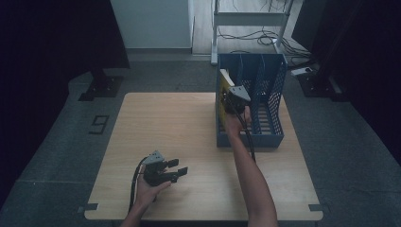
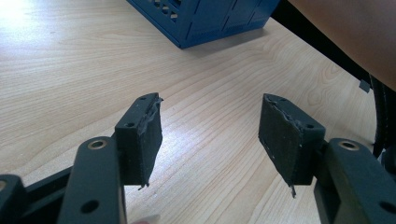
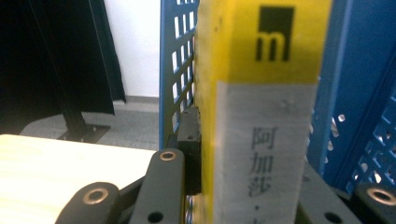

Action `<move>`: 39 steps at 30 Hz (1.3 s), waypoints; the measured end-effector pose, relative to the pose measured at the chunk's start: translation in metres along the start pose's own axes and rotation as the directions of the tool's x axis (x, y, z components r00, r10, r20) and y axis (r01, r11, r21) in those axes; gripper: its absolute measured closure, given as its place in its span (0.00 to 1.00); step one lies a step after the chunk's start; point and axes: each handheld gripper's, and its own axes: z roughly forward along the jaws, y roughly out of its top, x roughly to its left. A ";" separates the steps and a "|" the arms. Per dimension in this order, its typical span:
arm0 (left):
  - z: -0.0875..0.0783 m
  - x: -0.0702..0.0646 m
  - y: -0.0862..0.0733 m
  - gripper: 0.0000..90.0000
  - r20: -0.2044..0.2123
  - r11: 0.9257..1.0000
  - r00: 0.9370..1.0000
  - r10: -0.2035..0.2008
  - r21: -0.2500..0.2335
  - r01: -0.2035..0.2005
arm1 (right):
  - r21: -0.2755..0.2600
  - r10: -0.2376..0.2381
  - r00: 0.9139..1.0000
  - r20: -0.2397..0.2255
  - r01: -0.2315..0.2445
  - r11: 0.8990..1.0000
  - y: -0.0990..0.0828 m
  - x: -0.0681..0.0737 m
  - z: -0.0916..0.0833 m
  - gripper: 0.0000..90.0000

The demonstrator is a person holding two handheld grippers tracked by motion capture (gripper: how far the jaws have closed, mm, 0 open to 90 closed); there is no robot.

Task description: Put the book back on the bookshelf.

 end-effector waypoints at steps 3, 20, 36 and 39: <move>0.001 -0.001 0.000 0.44 0.001 1.000 1.000 0.002 0.002 -0.002 | 0.001 -0.004 1.000 -0.007 0.004 1.000 -0.001 0.000 -0.002 0.83; -0.002 0.001 0.000 0.44 -0.004 1.000 1.000 -0.004 -0.002 0.004 | 0.039 -0.036 0.999 -0.035 0.037 0.999 -0.008 0.000 -0.026 0.81; 0.000 0.000 0.000 0.44 0.004 1.000 1.000 -0.001 0.002 0.001 | 0.069 -0.018 0.998 -0.064 0.022 0.997 -0.013 -0.004 -0.037 0.79; 0.000 0.000 0.000 0.44 0.004 1.000 1.000 -0.002 -0.001 0.002 | 0.071 -0.015 0.997 -0.073 0.020 0.997 -0.010 -0.004 -0.038 0.73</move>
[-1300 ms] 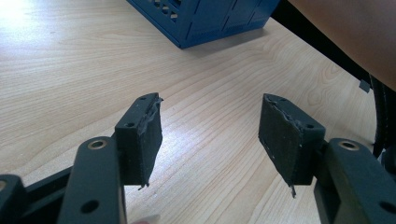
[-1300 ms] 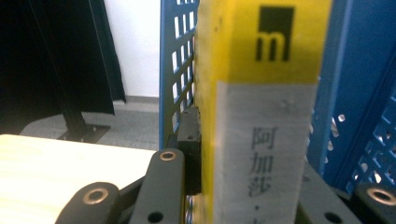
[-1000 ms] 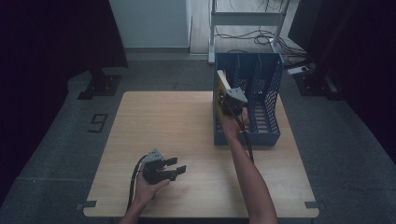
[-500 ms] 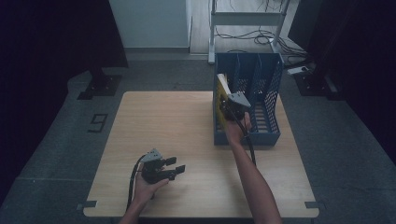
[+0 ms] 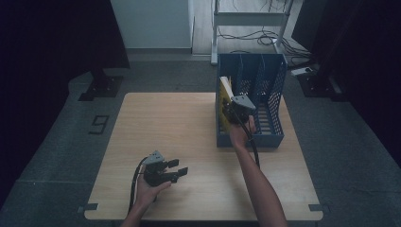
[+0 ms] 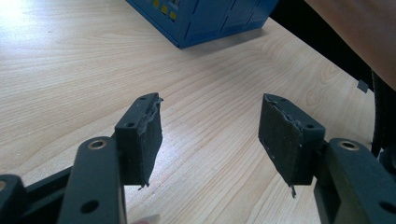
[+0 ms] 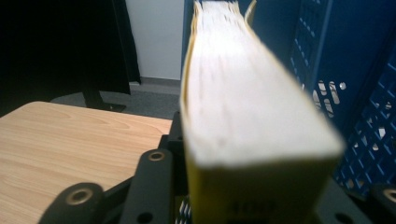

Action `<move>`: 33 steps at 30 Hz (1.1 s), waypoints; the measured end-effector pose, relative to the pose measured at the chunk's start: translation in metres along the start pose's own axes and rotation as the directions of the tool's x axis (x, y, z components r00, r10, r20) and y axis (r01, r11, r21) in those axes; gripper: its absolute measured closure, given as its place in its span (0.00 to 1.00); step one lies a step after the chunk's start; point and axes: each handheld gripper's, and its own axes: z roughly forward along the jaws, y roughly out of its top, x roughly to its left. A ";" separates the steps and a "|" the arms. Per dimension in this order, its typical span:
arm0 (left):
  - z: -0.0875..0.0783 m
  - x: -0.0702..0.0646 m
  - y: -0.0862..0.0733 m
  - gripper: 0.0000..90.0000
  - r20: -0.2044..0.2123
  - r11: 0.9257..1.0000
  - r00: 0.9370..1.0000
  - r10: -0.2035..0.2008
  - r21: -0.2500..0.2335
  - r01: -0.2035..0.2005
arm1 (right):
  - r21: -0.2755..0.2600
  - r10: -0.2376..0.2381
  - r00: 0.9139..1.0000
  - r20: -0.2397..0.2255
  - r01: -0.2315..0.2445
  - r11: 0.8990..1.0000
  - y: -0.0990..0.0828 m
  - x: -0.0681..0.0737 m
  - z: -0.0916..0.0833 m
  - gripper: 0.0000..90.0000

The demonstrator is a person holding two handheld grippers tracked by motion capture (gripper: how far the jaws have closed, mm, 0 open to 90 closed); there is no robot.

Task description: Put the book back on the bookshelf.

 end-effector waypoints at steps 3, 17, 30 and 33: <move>0.000 0.000 0.000 0.44 0.002 1.000 1.000 -0.001 -0.002 0.001 | -0.008 -0.002 1.000 -0.004 0.002 1.000 0.003 0.000 0.000 0.71; 0.001 -0.001 0.000 0.44 0.005 1.000 1.000 -0.001 0.003 0.001 | 0.051 -0.007 1.000 -0.021 0.008 0.999 0.018 -0.003 0.001 0.79; 0.001 -0.001 -0.001 0.44 0.003 1.000 1.000 -0.002 0.005 0.001 | 0.058 -0.001 1.000 0.014 0.001 0.998 0.019 -0.005 0.000 0.83; 0.001 0.000 -0.001 0.44 0.004 1.000 1.000 -0.002 0.004 0.002 | 0.057 0.008 1.000 0.025 -0.010 0.998 0.020 -0.006 0.000 0.83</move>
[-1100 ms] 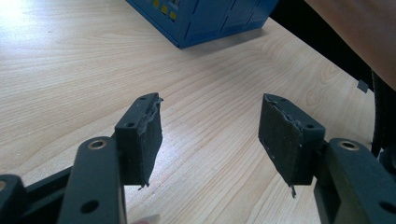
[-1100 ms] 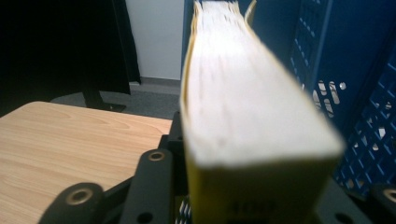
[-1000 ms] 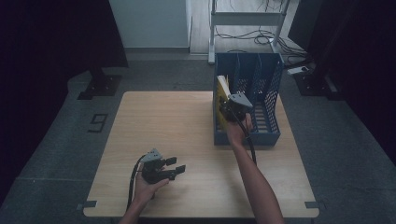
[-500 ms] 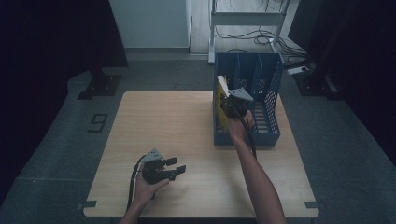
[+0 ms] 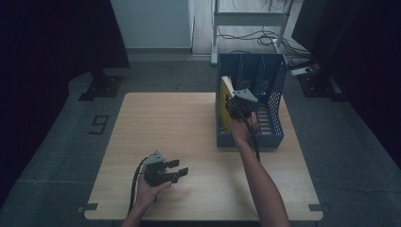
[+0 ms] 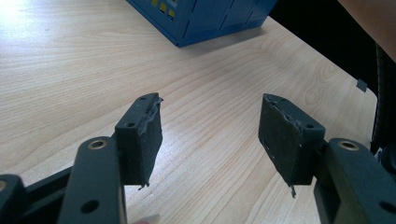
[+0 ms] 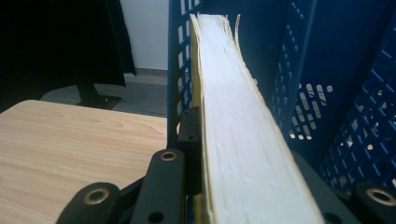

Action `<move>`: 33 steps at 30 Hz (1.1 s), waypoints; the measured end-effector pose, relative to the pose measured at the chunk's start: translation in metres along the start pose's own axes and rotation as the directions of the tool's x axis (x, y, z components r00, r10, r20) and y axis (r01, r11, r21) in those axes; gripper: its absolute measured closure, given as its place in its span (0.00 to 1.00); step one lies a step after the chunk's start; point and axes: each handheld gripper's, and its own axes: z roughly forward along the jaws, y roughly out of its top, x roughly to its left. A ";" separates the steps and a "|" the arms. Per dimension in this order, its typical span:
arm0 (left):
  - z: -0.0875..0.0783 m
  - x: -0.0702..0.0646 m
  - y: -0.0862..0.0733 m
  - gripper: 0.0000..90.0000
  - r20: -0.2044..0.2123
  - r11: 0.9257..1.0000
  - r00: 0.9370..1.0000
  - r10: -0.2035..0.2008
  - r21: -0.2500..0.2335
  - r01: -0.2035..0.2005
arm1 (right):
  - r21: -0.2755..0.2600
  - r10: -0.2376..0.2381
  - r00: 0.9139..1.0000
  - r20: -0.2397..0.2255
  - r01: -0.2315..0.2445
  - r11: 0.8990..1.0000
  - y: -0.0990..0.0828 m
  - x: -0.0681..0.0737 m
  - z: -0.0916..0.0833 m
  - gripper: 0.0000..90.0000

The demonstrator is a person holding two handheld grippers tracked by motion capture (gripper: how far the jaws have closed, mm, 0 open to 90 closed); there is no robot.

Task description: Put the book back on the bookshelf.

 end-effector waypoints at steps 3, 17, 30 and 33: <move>0.000 0.000 0.000 0.44 0.000 1.000 1.000 -0.002 -0.002 0.002 | 0.005 0.003 1.000 0.003 -0.003 1.000 0.001 -0.001 0.000 0.83; -0.001 0.001 0.000 0.44 -0.001 1.000 1.000 -0.003 -0.002 0.003 | 0.008 0.045 0.998 0.048 -0.046 0.999 0.008 -0.006 0.005 0.83; -0.003 0.001 0.001 0.44 0.005 1.000 1.000 -0.007 -0.008 0.007 | -0.021 0.032 0.998 0.057 -0.031 0.999 0.014 -0.005 0.009 0.83; -0.004 0.001 0.002 0.44 0.010 1.000 1.000 -0.009 -0.014 0.009 | -0.021 0.022 0.998 0.067 -0.020 1.000 0.015 -0.004 0.014 0.83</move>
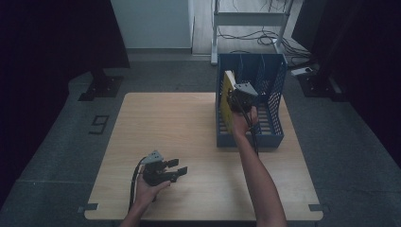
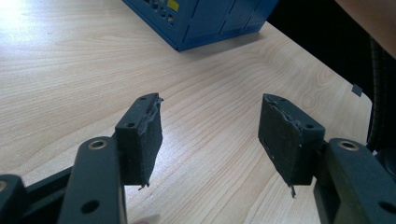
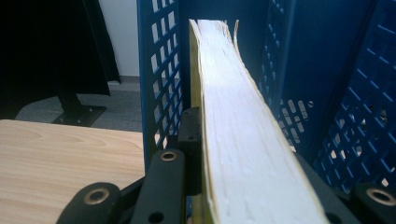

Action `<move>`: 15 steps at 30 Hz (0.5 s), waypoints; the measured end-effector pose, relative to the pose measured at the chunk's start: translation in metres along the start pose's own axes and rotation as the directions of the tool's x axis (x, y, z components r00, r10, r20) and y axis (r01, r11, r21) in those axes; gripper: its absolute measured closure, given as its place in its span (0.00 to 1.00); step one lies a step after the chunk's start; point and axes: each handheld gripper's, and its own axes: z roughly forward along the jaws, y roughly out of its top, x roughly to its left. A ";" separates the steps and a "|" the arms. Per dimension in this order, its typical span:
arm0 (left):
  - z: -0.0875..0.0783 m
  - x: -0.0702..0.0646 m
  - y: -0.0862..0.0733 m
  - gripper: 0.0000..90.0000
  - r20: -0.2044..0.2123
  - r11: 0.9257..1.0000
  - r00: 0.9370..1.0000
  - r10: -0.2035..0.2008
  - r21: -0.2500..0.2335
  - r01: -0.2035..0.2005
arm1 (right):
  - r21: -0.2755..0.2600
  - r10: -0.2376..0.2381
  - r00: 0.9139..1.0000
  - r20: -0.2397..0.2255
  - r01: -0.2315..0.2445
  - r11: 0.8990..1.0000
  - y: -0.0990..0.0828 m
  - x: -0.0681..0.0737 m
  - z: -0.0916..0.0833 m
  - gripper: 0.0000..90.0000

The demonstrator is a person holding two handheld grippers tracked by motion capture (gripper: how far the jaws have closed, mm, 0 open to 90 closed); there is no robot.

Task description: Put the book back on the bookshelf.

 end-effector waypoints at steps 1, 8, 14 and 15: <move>0.000 0.000 0.000 0.44 0.000 1.000 1.000 0.000 0.000 0.000 | -0.001 0.000 1.000 0.003 0.000 1.000 0.000 0.000 0.001 0.83; -0.001 0.001 0.001 0.44 0.003 1.000 1.000 -0.007 -0.013 0.007 | -0.001 0.001 1.000 0.007 -0.001 1.000 0.001 0.002 0.010 0.83; -0.002 0.001 0.001 0.44 0.003 1.000 1.000 -0.007 -0.017 0.007 | -0.014 0.005 1.000 -0.003 -0.005 1.000 0.002 0.005 0.015 0.83; -0.003 0.001 0.001 0.44 0.004 1.000 1.000 -0.007 -0.018 0.007 | -0.014 0.005 1.000 -0.003 -0.005 1.000 0.002 0.005 0.015 0.83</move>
